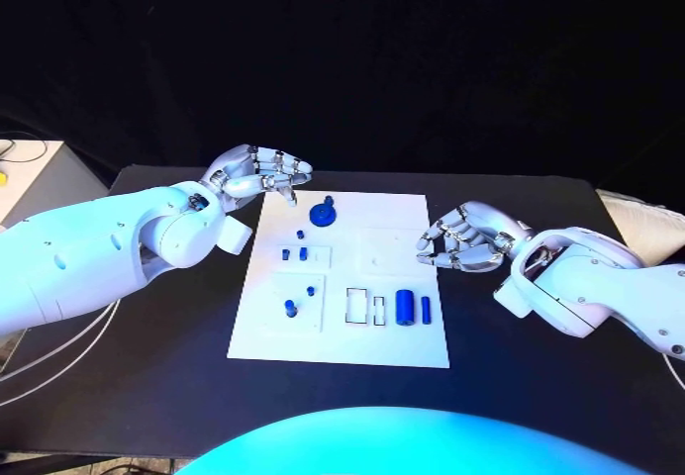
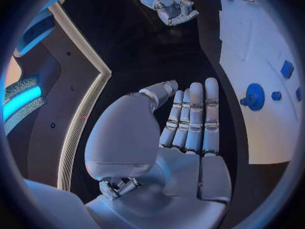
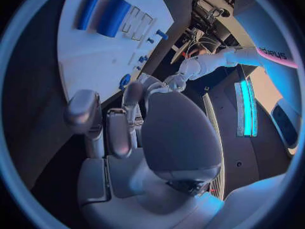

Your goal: Assemble the parts on the task board

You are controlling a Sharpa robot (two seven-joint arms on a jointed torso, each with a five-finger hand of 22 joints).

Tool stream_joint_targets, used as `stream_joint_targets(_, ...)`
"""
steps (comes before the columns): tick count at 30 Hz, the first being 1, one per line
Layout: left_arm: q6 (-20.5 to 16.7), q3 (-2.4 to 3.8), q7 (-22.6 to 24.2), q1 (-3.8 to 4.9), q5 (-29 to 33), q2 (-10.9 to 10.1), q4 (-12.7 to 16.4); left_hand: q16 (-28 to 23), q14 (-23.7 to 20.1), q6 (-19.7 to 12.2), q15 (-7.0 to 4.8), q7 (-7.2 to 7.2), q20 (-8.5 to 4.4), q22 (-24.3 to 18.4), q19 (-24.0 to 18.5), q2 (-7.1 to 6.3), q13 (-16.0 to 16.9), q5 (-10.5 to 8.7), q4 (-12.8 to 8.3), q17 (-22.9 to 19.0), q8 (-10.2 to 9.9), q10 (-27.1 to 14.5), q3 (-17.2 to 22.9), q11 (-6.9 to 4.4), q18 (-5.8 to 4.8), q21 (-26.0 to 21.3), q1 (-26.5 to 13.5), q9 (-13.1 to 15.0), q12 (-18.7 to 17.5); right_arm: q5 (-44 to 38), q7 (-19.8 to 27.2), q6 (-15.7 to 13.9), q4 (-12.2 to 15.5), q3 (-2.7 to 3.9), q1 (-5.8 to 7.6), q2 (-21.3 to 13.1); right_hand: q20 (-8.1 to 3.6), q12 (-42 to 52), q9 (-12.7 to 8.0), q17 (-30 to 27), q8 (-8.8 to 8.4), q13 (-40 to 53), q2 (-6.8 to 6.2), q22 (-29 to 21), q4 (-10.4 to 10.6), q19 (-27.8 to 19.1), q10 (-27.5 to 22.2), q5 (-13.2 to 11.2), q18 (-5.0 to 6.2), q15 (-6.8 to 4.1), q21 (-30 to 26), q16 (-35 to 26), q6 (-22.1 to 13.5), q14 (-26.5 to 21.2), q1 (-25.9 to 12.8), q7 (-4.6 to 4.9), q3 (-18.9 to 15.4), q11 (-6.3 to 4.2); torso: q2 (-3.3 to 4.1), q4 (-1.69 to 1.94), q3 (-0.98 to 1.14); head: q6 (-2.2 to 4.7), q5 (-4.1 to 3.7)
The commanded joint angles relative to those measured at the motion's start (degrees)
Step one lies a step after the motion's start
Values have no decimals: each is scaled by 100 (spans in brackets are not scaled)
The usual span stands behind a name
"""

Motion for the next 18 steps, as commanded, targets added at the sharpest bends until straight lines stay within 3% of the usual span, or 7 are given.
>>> stream_joint_targets(1,61,2,70,-20,57,-4,40,-18,-39,-44,-12,12,7,-7,16,17,-7,13,-7,-5,25,-45,-41,-8,89,-36,25,-1,10,12,-606,339,149,-19,-46,-152,-18,1143,89,567,66,1361,59,306,30,263,208,199,-102,-4,425,232,-11,393,-377,-10,-39,4,-19,-49,24,0,-134)
stream_joint_targets(3,59,1,74,-32,56,-11,56,-18,-39,-44,-12,12,7,-7,16,17,-7,13,-7,-5,25,-45,-41,-8,89,-36,25,-1,10,-152,-848,386,236,-30,-89,-235,-12,1690,178,1012,141,2061,47,548,22,305,406,410,-162,-6,835,415,-3,480,-676,-27,-142,5,-21,-58,23,0,-161)
stream_joint_targets(7,59,-1,79,-49,54,-21,83,-18,-39,-44,-12,12,7,-7,16,17,-7,13,-7,-5,25,-45,-41,-8,89,-36,25,-1,10,-403,-1212,384,351,-51,-192,-271,-8,2021,252,1428,196,2493,77,739,41,332,570,474,-211,-5,1164,573,-9,567,-992,-40,-323,0,-26,-75,16,0,-212)
stream_joint_targets(11,64,-2,81,-57,52,-25,102,-18,-39,-44,-12,12,7,-7,16,17,-7,13,-7,-5,25,-45,-41,-8,89,-36,25,-1,10,-639,-1459,325,395,-63,-306,-181,-5,2210,299,1618,224,2732,71,843,42,345,676,382,-237,-2,1338,641,-28,609,-1079,-45,-478,0,-26,-79,11,0,-224)
stream_joint_targets(18,80,-4,82,-63,49,-17,126,-14,-36,-53,-11,13,8,-9,17,21,-10,14,-2,-5,25,-45,-43,-7,89,-38,22,-3,15,-999,-1855,299,317,-75,-502,137,6,2304,355,1730,254,2859,122,914,47,342,728,276,-250,6,1434,680,-63,635,-1124,-42,-770,6,-31,-43,-13,0,-253)
